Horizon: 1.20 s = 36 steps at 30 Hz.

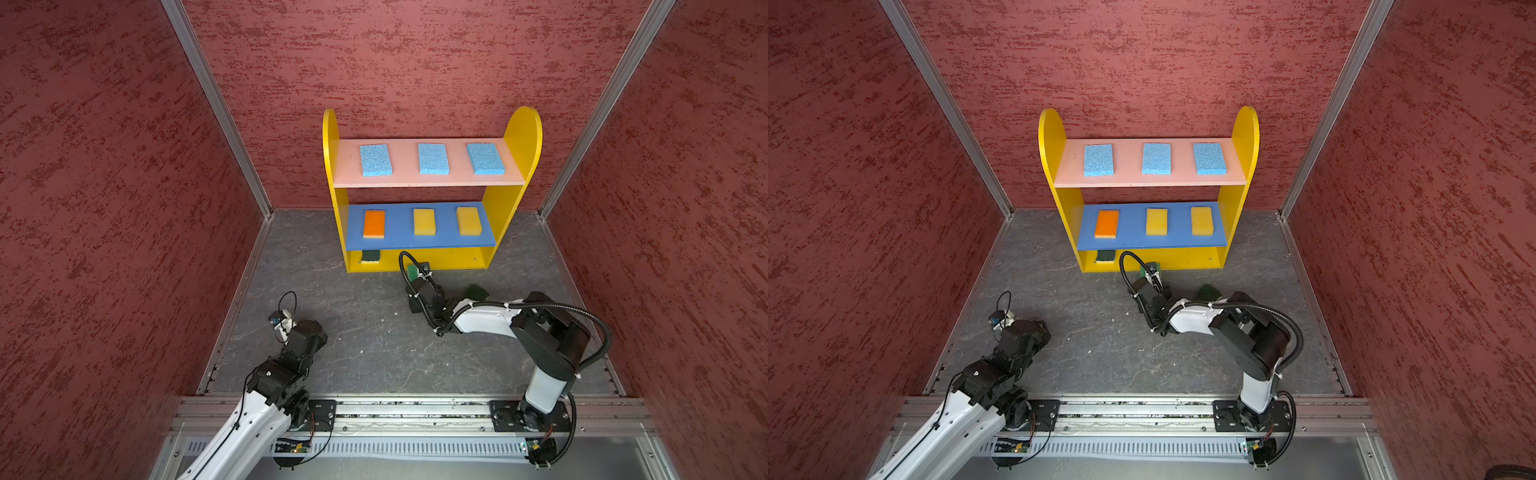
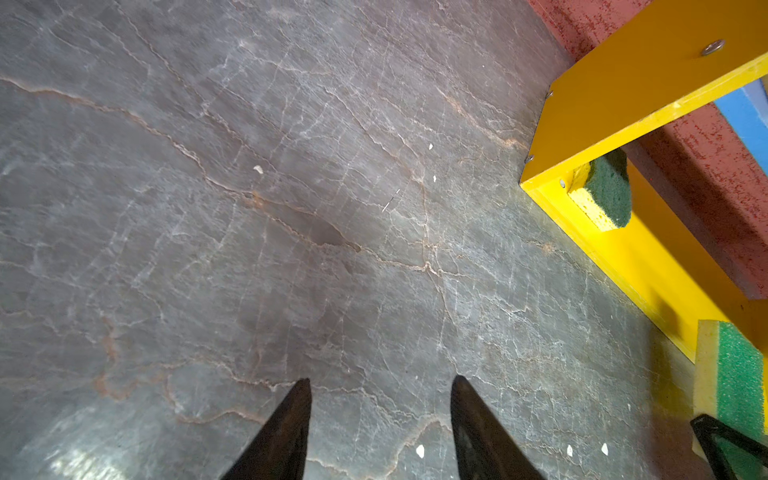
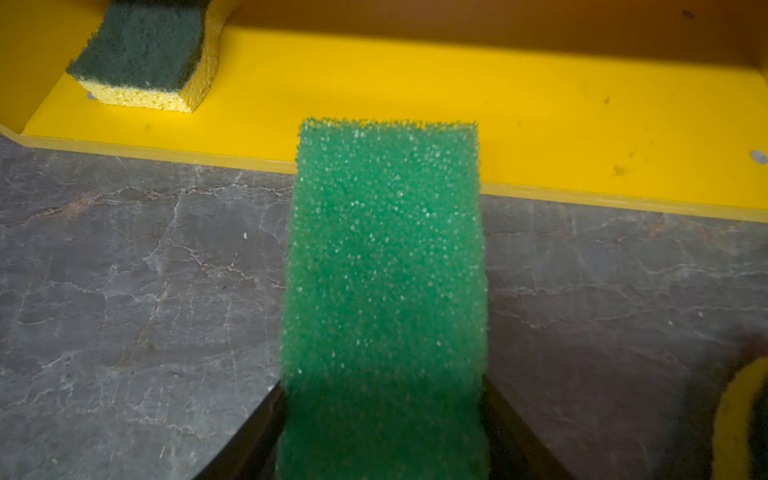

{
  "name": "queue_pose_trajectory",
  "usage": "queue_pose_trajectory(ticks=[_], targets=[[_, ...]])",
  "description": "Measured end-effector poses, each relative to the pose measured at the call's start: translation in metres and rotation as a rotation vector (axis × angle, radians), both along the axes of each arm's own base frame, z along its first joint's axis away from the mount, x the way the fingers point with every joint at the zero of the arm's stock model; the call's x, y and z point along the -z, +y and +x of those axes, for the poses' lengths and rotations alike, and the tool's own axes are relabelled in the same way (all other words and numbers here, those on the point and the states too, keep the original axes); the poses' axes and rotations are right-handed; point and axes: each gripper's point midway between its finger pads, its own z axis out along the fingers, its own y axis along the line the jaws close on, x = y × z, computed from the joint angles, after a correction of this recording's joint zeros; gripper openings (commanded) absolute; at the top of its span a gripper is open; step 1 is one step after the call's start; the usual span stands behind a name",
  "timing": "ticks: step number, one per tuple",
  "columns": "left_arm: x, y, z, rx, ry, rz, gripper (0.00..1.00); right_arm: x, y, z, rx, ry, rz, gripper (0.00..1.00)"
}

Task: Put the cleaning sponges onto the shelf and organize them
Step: 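Lift the green sponge and carry it toward the shelf's yellow base with the right gripper, then push the green sponge under the blue shelf onto the yellow base with the right gripper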

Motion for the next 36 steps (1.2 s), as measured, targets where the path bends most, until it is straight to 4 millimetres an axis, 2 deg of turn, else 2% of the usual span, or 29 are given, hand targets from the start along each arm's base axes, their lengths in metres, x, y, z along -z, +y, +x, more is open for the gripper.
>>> queue_pose_trajectory(ticks=[12, 25, 36], targets=[[-0.003, -0.003, 0.014, 0.015, -0.013, 0.014, 0.54, -0.009, -0.014, 0.045, 0.069, -0.053, 0.007, 0.63], [-0.013, -0.010, 0.029, 0.046, -0.047, 0.029, 0.54, -0.009, -0.006, 0.074, 0.062, -0.105, 0.006, 0.62], [-0.023, -0.014, 0.038, 0.063, -0.087, 0.038, 0.53, -0.016, -0.014, 0.093, 0.093, -0.159, 0.037, 0.62]])
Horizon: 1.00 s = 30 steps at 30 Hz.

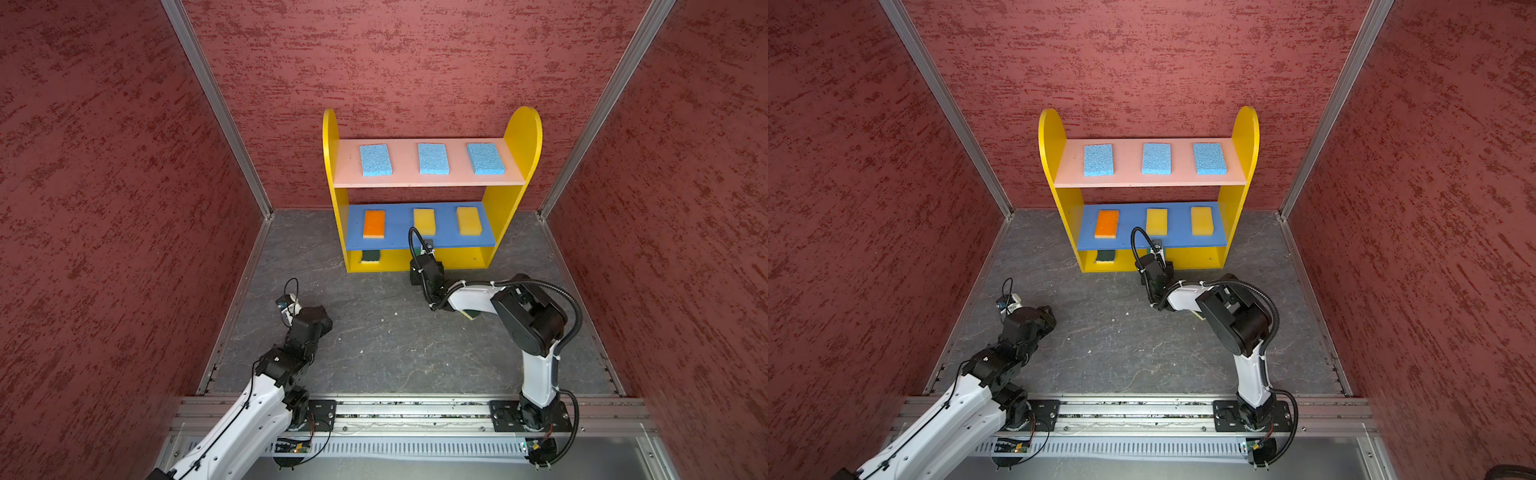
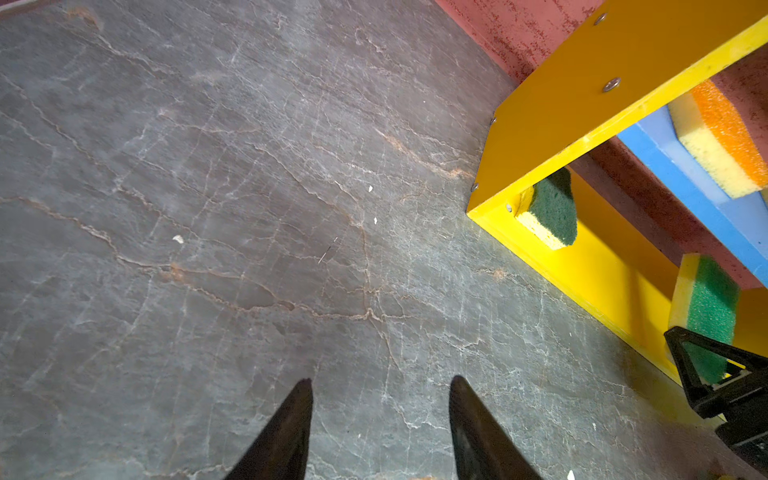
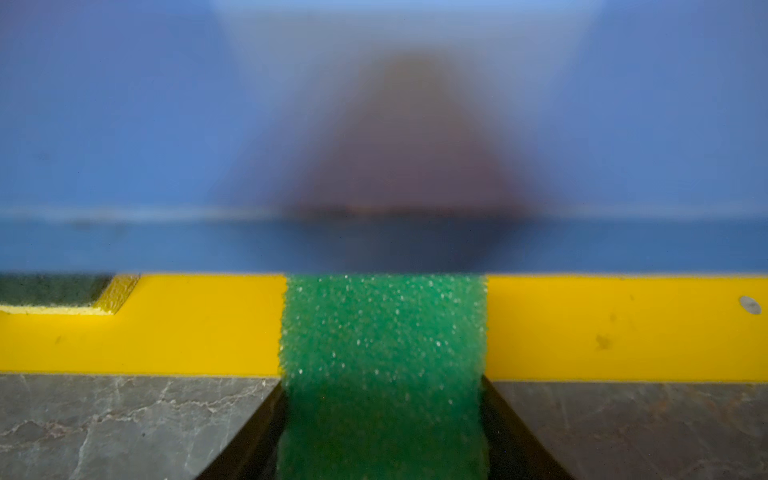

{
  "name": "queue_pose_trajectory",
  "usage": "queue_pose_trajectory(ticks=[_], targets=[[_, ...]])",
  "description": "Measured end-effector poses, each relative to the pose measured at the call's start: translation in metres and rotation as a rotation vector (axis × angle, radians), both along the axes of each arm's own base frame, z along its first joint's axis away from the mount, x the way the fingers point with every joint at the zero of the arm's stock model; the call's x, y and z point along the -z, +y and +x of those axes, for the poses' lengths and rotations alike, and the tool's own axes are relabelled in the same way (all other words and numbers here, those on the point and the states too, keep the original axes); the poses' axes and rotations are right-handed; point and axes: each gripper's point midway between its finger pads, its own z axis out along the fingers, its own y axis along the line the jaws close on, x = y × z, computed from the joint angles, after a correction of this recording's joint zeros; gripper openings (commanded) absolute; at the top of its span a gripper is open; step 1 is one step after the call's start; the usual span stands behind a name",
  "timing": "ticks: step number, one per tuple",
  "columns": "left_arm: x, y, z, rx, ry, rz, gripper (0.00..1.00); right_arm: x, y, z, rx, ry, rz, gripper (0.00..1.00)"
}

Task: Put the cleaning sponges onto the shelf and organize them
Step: 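Push the green sponge under the blue shelf onto the yellow base with the right gripper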

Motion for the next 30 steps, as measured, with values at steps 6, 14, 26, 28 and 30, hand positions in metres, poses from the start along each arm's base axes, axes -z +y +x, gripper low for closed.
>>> queue_pose_trajectory(ticks=[6, 14, 26, 28, 30], targets=[[0.003, -0.001, 0.004, 0.004, 0.008, 0.010, 0.53, 0.004, 0.003, 0.010, 0.000, -0.005, -0.002, 0.62], [0.000, -0.003, 0.007, 0.011, -0.003, 0.016, 0.53, 0.005, 0.006, 0.022, 0.011, -0.019, 0.006, 0.63], [-0.001, -0.005, 0.013, 0.014, -0.011, 0.019, 0.53, 0.004, 0.006, 0.034, 0.039, -0.029, 0.023, 0.65], [-0.001, -0.005, 0.013, 0.014, -0.009, 0.020, 0.53, 0.004, 0.005, 0.034, 0.043, -0.029, 0.027, 0.66], [0.000, -0.005, 0.014, 0.014, -0.008, 0.020, 0.53, 0.004, 0.005, 0.034, 0.046, -0.029, 0.030, 0.67]])
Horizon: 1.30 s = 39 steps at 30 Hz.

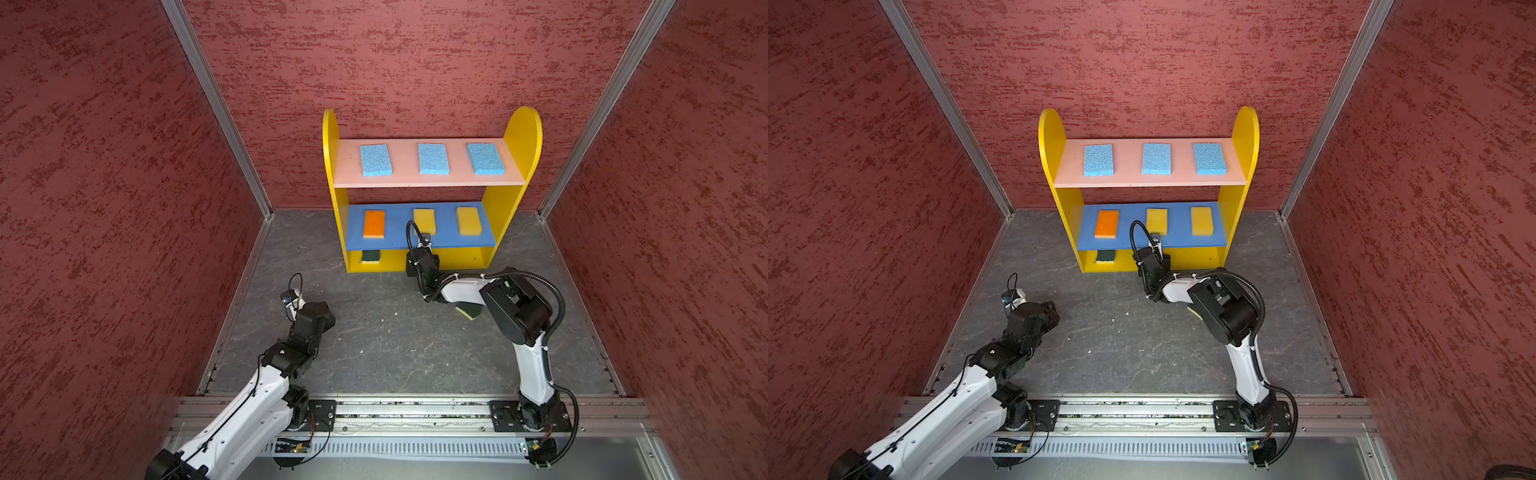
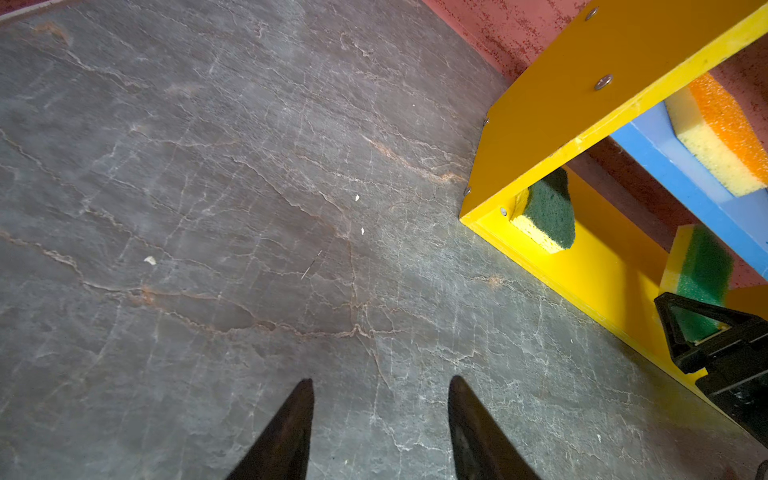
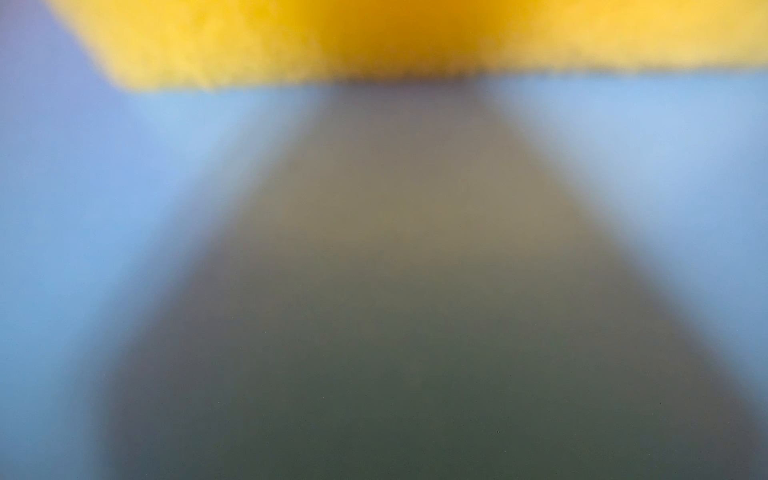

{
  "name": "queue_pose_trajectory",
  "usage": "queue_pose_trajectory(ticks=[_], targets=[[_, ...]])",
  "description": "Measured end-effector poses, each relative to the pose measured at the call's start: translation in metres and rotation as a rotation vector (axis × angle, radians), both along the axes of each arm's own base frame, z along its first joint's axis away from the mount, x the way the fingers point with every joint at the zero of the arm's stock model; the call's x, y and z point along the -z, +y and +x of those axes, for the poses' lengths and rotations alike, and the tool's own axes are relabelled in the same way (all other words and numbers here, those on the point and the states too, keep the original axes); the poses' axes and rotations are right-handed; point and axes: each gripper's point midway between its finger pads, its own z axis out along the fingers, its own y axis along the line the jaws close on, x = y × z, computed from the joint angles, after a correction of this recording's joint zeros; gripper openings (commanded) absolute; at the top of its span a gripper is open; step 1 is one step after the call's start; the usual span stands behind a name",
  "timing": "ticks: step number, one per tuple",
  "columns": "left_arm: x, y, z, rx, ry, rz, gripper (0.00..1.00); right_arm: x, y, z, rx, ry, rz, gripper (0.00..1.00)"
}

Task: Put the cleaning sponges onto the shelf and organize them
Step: 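Push the green sponge under the blue shelf onto the yellow base with the right gripper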

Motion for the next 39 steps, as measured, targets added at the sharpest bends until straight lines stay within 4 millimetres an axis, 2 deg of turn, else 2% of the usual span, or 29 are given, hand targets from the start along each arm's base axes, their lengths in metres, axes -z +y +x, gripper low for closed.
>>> queue_pose_trajectory(ticks=[11, 18, 39], targets=[[0.000, 0.000, 0.001, -0.001, 0.000, -0.001, 0.52, 0.002, -0.001, -0.001, 0.004, 0.007, 0.002, 0.69], [-0.007, 0.000, 0.001, -0.005, -0.023, -0.015, 0.52, 0.002, 0.001, -0.001, 0.004, 0.011, 0.017, 0.73], [-0.017, 0.004, -0.001, -0.020, -0.037, -0.010, 0.52, 0.002, 0.000, -0.004, -0.002, 0.015, 0.018, 0.75]])
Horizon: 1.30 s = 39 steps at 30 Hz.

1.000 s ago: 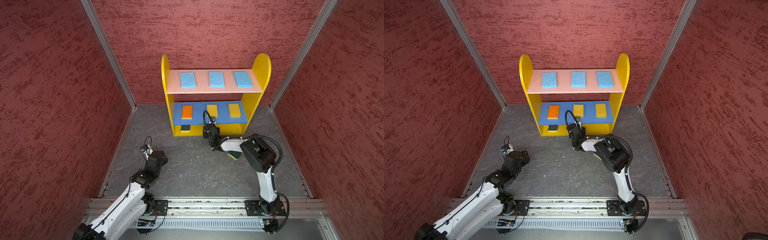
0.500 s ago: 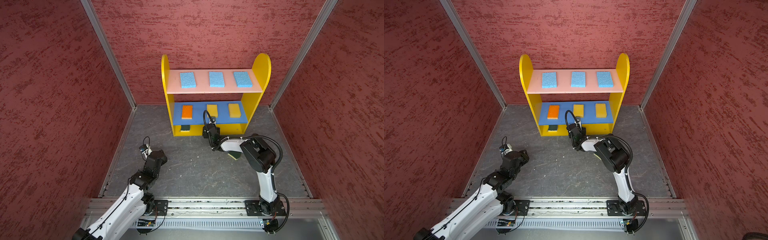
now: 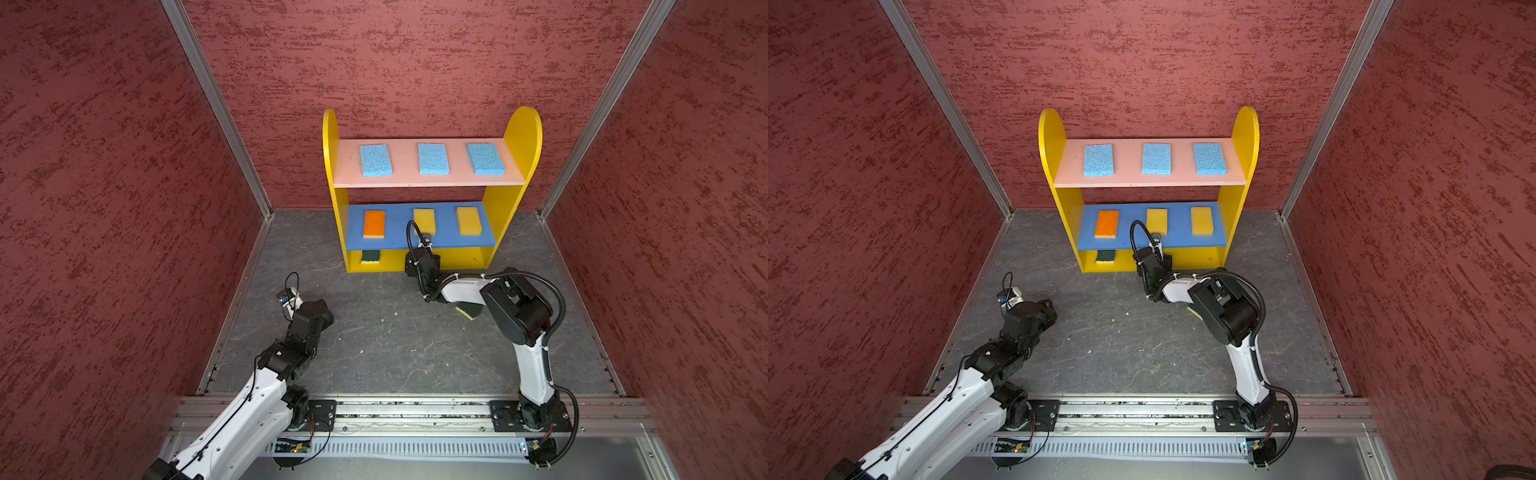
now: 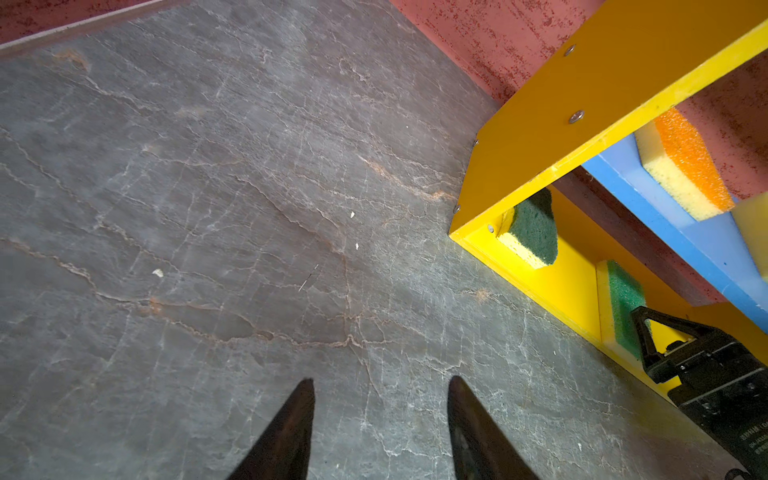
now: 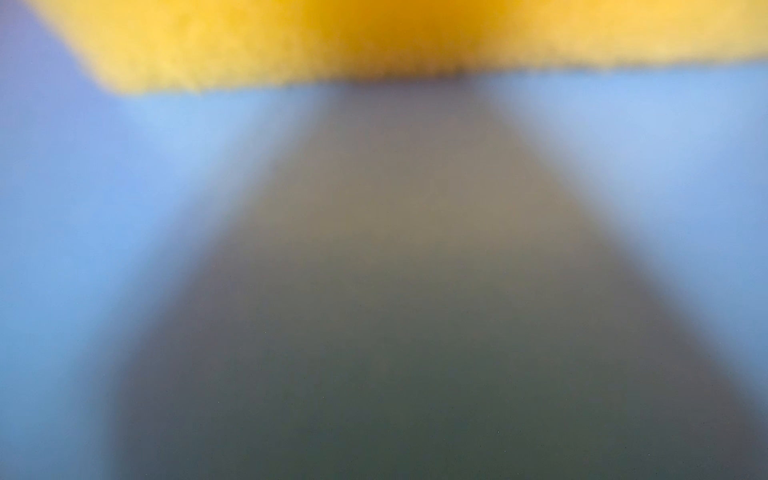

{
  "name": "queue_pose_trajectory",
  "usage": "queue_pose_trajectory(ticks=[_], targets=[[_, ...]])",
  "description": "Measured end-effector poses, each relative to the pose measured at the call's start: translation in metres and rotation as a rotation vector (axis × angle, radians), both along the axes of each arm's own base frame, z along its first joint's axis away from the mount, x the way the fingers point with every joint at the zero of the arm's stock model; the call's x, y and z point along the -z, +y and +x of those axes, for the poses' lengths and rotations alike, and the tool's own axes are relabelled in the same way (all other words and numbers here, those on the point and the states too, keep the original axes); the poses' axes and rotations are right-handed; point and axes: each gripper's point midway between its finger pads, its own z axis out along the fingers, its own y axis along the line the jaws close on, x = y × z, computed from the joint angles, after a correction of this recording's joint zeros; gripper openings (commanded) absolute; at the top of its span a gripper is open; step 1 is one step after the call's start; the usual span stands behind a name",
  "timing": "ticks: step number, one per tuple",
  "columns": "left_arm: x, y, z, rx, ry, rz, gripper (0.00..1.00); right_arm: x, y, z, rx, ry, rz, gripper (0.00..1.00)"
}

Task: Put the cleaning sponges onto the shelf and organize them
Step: 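Push the green sponge under the blue shelf onto the yellow base with the right gripper, then open the right gripper and draw it back from the green sponge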

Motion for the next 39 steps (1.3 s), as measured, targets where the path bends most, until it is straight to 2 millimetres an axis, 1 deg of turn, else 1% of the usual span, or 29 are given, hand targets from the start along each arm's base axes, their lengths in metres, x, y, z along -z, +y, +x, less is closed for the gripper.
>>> queue_pose_trajectory(ticks=[5, 8, 10, 13, 18, 20, 22, 25, 27, 33, 35, 37, 39], targets=[[-0.004, 0.000, -0.001, 0.000, -0.012, -0.005, 0.52, 0.000, -0.007, -0.012, -0.010, 0.018, -0.025, 0.76], [-0.007, 0.001, -0.003, 0.000, -0.022, -0.009, 0.52, 0.003, -0.005, -0.021, -0.030, 0.034, -0.061, 0.77], [-0.011, 0.002, -0.004, 0.000, -0.036, -0.015, 0.52, 0.001, -0.001, -0.025, -0.046, 0.033, -0.079, 0.78], [-0.015, 0.003, -0.007, -0.001, -0.051, -0.021, 0.52, -0.009, 0.007, -0.038, -0.075, 0.021, -0.086, 0.78], [-0.018, 0.003, -0.009, 0.002, -0.056, -0.024, 0.51, -0.040, 0.010, -0.061, -0.102, -0.018, -0.051, 0.78], [-0.017, 0.001, -0.010, 0.009, -0.050, -0.018, 0.51, -0.052, 0.006, -0.071, -0.104, -0.032, -0.026, 0.78], [-0.016, -0.001, -0.012, 0.020, -0.042, -0.008, 0.51, -0.058, 0.002, -0.082, -0.104, -0.037, -0.004, 0.79], [-0.016, -0.004, -0.015, 0.033, -0.030, 0.014, 0.51, -0.060, -0.006, -0.098, -0.100, -0.030, 0.027, 0.78], [-0.018, -0.005, -0.015, 0.040, -0.028, 0.027, 0.51, -0.059, -0.009, -0.108, -0.103, -0.017, 0.056, 0.75], [-0.027, -0.007, -0.017, 0.048, -0.021, 0.043, 0.51, -0.049, -0.019, -0.140, -0.123, 0.026, 0.200, 0.49], [-0.029, -0.009, -0.017, 0.056, -0.023, 0.041, 0.51, -0.044, -0.020, -0.149, -0.131, 0.038, 0.254, 0.41], [-0.029, -0.010, -0.018, 0.062, -0.019, 0.037, 0.50, -0.036, -0.019, -0.156, -0.141, 0.054, 0.306, 0.28], [-0.028, -0.011, -0.019, 0.066, -0.013, 0.038, 0.50, -0.031, -0.017, -0.161, -0.156, 0.068, 0.356, 0.19]])
